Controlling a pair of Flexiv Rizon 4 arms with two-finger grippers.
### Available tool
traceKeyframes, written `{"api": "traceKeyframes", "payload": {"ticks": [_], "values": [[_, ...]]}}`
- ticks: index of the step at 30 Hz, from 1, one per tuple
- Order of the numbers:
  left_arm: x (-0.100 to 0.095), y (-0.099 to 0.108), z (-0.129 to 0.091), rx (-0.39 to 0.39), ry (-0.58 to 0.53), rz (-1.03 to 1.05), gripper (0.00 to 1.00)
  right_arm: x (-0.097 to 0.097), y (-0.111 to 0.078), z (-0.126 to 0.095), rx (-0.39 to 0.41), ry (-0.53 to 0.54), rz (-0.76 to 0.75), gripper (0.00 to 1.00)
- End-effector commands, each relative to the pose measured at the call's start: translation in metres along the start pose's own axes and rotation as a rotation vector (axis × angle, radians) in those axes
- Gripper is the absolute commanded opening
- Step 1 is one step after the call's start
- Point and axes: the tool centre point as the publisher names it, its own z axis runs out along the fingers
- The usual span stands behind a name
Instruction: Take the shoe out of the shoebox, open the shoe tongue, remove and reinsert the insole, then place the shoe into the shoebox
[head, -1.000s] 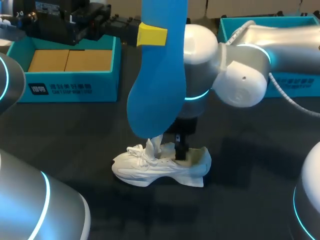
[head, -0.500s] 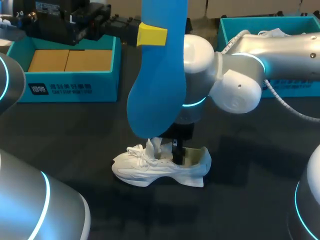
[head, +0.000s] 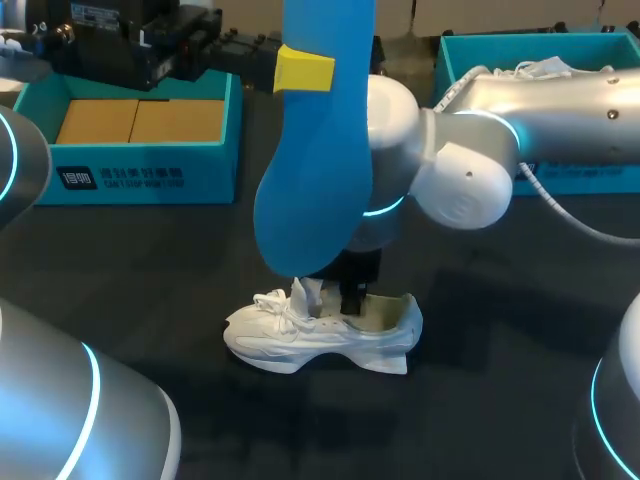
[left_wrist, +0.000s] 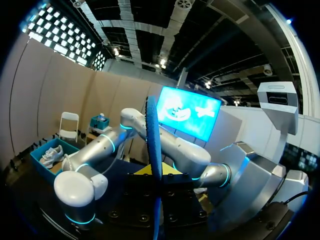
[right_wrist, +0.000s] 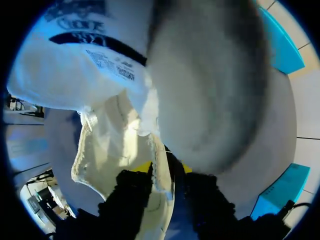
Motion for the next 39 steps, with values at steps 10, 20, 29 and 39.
{"api": "traceKeyframes", "payload": {"ticks": [10, 20, 29, 39], "values": [[-0.001, -0.001, 0.001, -0.005, -0.001, -0.001, 0.0, 0.005, -0.005, -0.025, -0.015, 0.017, 0.036, 0.0], [-0.001, -0.001, 0.001, -0.005, -0.001, -0.001, 0.0, 0.015, -0.012, -0.051, -0.022, 0.079, 0.115, 0.0], [-0.001, -0.001, 0.001, -0.005, -0.001, -0.001, 0.0, 0.028, -0.014, -0.071, -0.015, 0.186, 0.405, 0.0], [-0.001, -0.001, 0.001, -0.005, -0.001, -0.001, 0.0, 0.028, -0.014, -0.071, -0.015, 0.186, 0.405, 0.0]]}}
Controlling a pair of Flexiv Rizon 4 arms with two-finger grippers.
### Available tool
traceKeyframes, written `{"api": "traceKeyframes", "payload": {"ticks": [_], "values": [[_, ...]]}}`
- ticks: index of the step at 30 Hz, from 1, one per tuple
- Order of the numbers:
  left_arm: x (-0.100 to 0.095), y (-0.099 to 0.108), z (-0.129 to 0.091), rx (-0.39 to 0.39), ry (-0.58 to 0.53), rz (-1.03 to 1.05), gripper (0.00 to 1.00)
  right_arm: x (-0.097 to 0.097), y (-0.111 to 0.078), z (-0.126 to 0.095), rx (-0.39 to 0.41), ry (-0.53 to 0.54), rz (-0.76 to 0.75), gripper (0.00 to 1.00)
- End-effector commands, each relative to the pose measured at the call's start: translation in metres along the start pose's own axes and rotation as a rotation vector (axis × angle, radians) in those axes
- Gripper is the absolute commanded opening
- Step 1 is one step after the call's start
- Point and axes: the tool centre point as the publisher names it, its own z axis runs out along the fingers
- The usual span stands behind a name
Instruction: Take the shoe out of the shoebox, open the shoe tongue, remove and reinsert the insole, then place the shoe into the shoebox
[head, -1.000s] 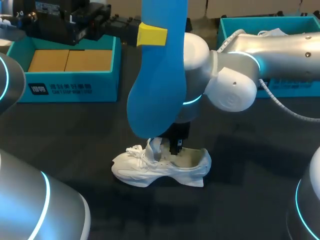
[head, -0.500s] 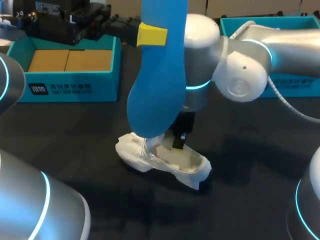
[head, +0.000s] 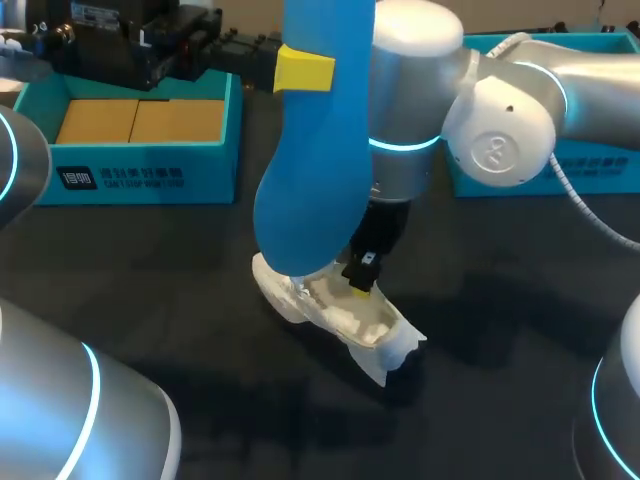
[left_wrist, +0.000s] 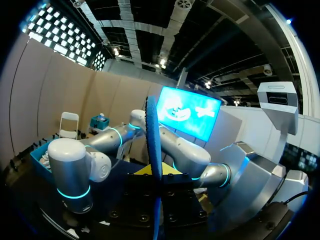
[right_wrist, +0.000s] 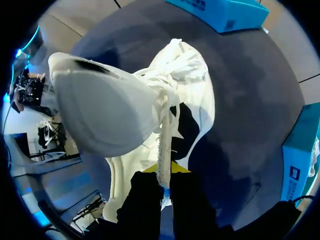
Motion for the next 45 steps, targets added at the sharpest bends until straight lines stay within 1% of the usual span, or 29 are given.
{"api": "traceKeyframes", "payload": {"ticks": [1, 7, 8, 9, 10, 11, 13, 15, 16, 18, 20, 33, 34, 36, 37, 40, 45], "values": [[-0.001, -0.001, 0.001, -0.005, -0.001, -0.001, 0.0, 0.0, -0.001, 0.0, -0.004, 0.0, 0.0, 0.0], [-0.001, -0.001, 0.001, -0.005, -0.001, -0.001, 0.0, 0.0, -0.001, 0.0, -0.004, 0.0, 0.0, 0.0], [-0.001, -0.001, 0.001, -0.005, -0.001, -0.001, 0.0, 0.004, -0.002, 0.001, -0.016, 0.006, 0.042, 0.0], [-0.001, -0.001, 0.001, -0.005, -0.001, -0.001, 0.0, 0.008, -0.004, 0.001, -0.063, 0.011, 0.085, 0.0], [-0.001, -0.001, 0.001, -0.005, -0.001, -0.001, 0.0, 0.011, -0.006, 0.002, -0.083, 0.019, 0.12, 0.0], [-0.001, -0.001, 0.001, -0.005, -0.001, -0.001, 0.0, 0.015, -0.007, 0.003, -0.073, 0.002, 0.177, 0.0], [-0.001, -0.001, 0.001, -0.005, -0.001, -0.001, 0.0, 0.023, -0.01, 0.004, -0.128, -0.001, 0.267, 0.0], [-0.001, -0.001, 0.001, -0.005, -0.001, -0.001, 0.0, 0.028, -0.014, 0.006, -0.131, -0.015, 0.4, 0.0], [-0.001, -0.001, 0.001, -0.005, -0.001, -0.001, 0.0, 0.03, -0.016, 0.006, -0.173, -0.012, 0.439, 0.0], [-0.001, -0.001, 0.001, -0.005, -0.001, -0.001, 0.0, 0.035, -0.02, 0.007, -0.215, -0.014, 0.541, 0.0], [-0.001, -0.001, 0.001, -0.005, -0.001, -0.001, 0.0, 0.043, -0.022, 0.008, -0.332, -0.001, 0.582, 0.0], [-0.001, -0.001, 0.001, -0.005, -0.001, -0.001, 0.0, 0.043, -0.022, 0.008, -0.332, -0.001, 0.582, 0.0], [-0.001, -0.001, 0.001, -0.005, -0.001, -0.001, 0.0, 0.039, -0.021, 0.012, -0.314, 0.01, 0.631, 0.0], [-0.001, -0.001, 0.001, -0.005, -0.001, -0.001, 0.0, 0.037, -0.018, 0.016, -0.346, 0.043, 0.662, 0.0], [-0.001, -0.001, 0.001, -0.005, -0.001, -0.001, 0.0, 0.036, -0.016, 0.018, -0.325, 0.04, 0.685, 0.0], [-0.001, -0.001, 0.001, -0.005, -0.001, -0.001, 0.0, 0.033, -0.014, 0.018, -0.325, 0.06, 0.696, 0.0], [-0.001, -0.001, 0.001, -0.005, -0.001, -0.001, 0.0, 0.021, -0.021, 0.024, -0.321, 0.101, 0.778, 0.0]]}}
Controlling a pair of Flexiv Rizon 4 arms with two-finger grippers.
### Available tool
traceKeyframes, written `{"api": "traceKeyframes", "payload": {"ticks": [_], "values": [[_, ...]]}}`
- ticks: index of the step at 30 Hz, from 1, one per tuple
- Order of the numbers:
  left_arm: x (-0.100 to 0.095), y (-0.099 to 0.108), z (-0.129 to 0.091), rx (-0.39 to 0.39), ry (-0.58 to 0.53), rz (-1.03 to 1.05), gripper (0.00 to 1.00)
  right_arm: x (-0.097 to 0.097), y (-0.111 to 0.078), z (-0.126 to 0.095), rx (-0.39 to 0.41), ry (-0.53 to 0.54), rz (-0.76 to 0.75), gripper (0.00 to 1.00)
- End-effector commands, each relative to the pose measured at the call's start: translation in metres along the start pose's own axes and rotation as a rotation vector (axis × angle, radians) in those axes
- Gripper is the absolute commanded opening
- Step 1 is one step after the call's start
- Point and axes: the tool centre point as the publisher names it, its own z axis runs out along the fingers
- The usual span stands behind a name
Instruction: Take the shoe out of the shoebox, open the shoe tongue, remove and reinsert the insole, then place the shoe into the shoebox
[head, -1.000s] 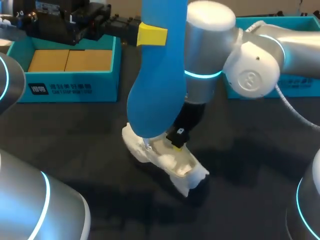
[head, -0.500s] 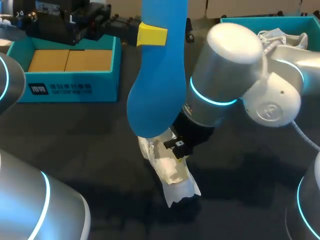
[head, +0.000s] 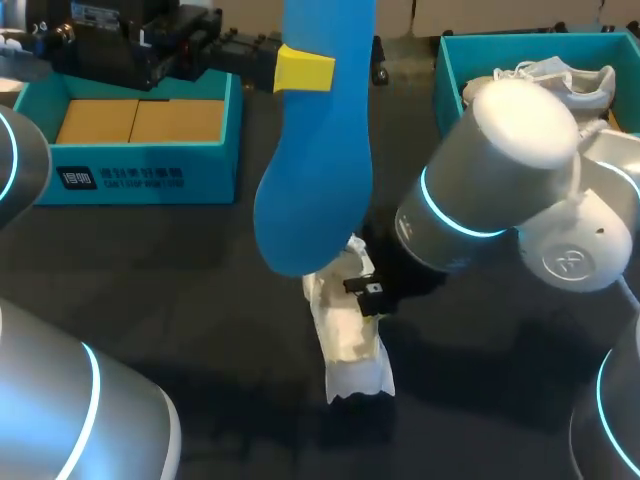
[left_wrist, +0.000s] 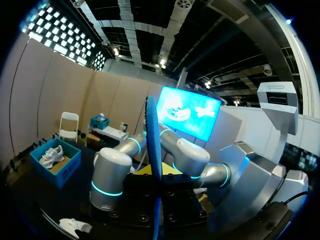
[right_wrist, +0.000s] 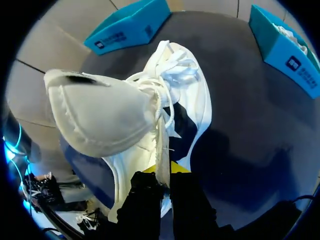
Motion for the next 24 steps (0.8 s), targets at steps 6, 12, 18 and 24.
{"api": "traceKeyframes", "payload": {"ticks": [6, 12, 18, 24], "values": [[-0.001, -0.001, 0.001, -0.004, -0.001, -0.001, 0.0, -0.016, 0.003, 0.01, 0.012, 0.041, 0.045, 0.0], [-0.001, -0.001, 0.001, -0.004, -0.001, -0.001, 0.0, -0.021, 0.006, 0.018, 0.017, 0.075, 0.028, 0.0], [-0.001, -0.001, 0.001, -0.004, -0.001, -0.001, 0.0, -0.024, 0.009, 0.027, 0.027, 0.097, 0.031, 0.0], [-0.001, -0.001, 0.001, -0.004, -0.001, -0.001, 0.0, -0.027, 0.01, 0.035, 0.037, 0.113, 0.037, 0.0]]}}
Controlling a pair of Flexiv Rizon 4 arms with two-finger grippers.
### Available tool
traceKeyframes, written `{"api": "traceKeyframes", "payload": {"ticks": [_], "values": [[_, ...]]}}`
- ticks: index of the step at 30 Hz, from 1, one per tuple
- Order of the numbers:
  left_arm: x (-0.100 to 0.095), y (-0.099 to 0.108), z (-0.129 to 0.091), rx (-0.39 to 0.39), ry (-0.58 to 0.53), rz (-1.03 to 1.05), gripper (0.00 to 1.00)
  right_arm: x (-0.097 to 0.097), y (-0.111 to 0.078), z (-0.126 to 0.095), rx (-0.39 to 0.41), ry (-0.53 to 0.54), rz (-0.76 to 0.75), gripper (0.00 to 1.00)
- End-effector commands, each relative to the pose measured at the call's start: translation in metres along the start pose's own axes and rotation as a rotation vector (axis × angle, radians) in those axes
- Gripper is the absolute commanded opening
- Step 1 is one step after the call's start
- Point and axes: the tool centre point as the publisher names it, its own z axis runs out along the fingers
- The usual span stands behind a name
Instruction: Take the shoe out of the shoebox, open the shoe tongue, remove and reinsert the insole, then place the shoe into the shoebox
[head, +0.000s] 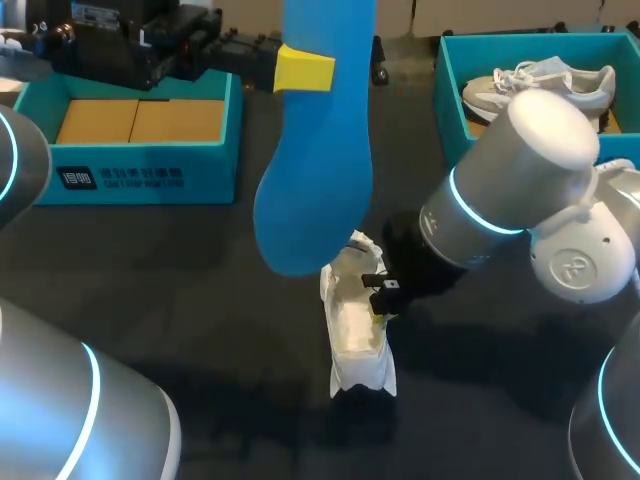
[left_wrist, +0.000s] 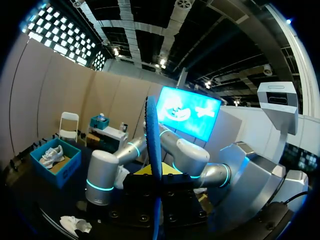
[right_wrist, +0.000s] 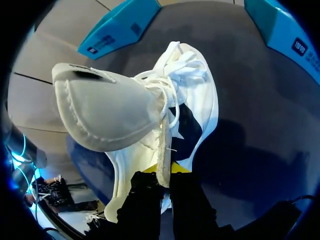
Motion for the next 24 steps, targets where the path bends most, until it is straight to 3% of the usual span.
{"api": "traceKeyframes", "payload": {"ticks": [1, 16, 17, 18, 20, 24], "values": [[-0.001, -0.001, 0.001, -0.004, -0.001, -0.001, 0.0, -0.002, 0.001, 0.01, 0.005, 0.02, 0.0, 0.0], [-0.001, -0.001, 0.001, -0.004, -0.001, -0.001, 0.0, -0.01, 0.001, 0.019, 0.022, 0.034, 0.032, 0.0], [-0.001, -0.001, 0.001, -0.004, -0.001, -0.001, 0.0, -0.01, 0.001, 0.019, 0.022, 0.034, 0.035, 0.11], [-0.001, -0.001, 0.001, -0.004, -0.001, -0.001, 0.0, -0.009, 0.001, 0.018, 0.022, 0.033, 0.037, 0.33], [-0.001, -0.001, 0.001, -0.004, -0.001, -0.001, 0.0, -0.005, 0.001, 0.013, 0.023, 0.026, 0.043, 1.0], [-0.001, -0.001, 0.001, -0.004, -0.001, -0.001, 0.0, 0.001, 0.001, 0.001, 0.016, 0.021, 0.052, 1.0]]}}
